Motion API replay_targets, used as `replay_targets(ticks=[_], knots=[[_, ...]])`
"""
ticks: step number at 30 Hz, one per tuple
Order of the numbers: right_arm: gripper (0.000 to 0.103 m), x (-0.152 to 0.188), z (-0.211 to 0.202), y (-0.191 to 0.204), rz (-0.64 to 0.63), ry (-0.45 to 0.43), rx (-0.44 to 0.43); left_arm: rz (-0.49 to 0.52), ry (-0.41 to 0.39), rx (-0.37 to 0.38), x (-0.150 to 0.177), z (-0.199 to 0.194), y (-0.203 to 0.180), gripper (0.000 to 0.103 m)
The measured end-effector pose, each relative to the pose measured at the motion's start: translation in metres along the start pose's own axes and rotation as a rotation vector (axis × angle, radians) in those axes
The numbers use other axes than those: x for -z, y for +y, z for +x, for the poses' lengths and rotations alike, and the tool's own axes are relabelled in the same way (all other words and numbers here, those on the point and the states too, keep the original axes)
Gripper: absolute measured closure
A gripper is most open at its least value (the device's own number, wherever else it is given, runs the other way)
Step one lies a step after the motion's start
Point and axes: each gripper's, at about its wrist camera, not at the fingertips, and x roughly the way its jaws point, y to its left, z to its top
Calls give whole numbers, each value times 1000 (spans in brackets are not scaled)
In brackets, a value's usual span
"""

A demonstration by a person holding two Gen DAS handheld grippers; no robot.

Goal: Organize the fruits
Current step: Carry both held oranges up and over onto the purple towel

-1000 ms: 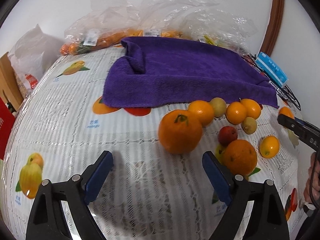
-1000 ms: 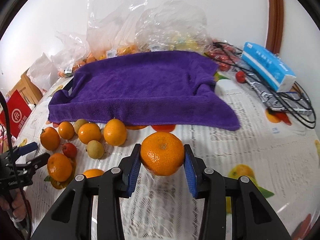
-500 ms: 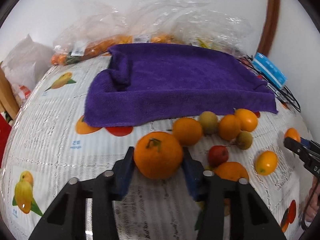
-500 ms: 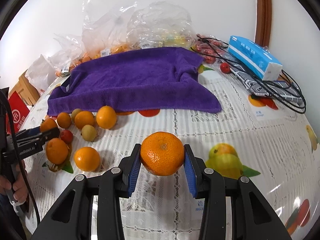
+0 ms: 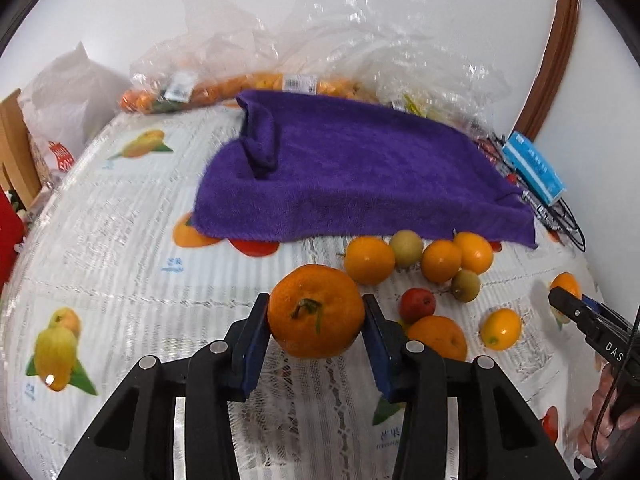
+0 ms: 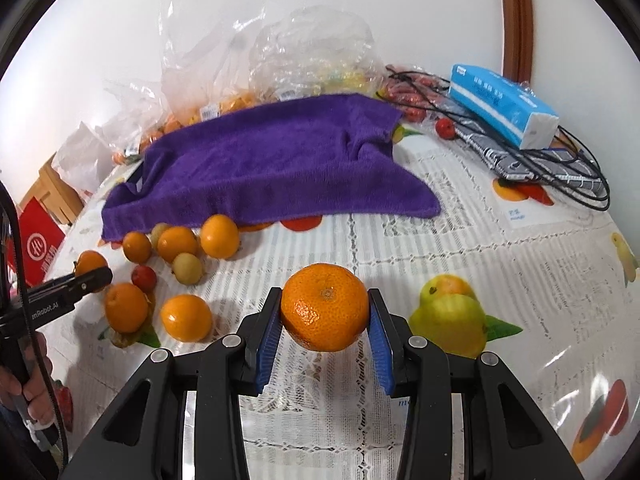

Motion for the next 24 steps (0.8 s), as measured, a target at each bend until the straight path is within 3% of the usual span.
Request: replay_targets(ticks=[14, 24], knots=[[62, -40, -41, 17, -12, -109, -35, 0, -91, -64, -35, -38, -6, 61], [62, -76, -41, 34, -53, -152, -41, -59, -117, -62, -61, -32, 3, 61]])
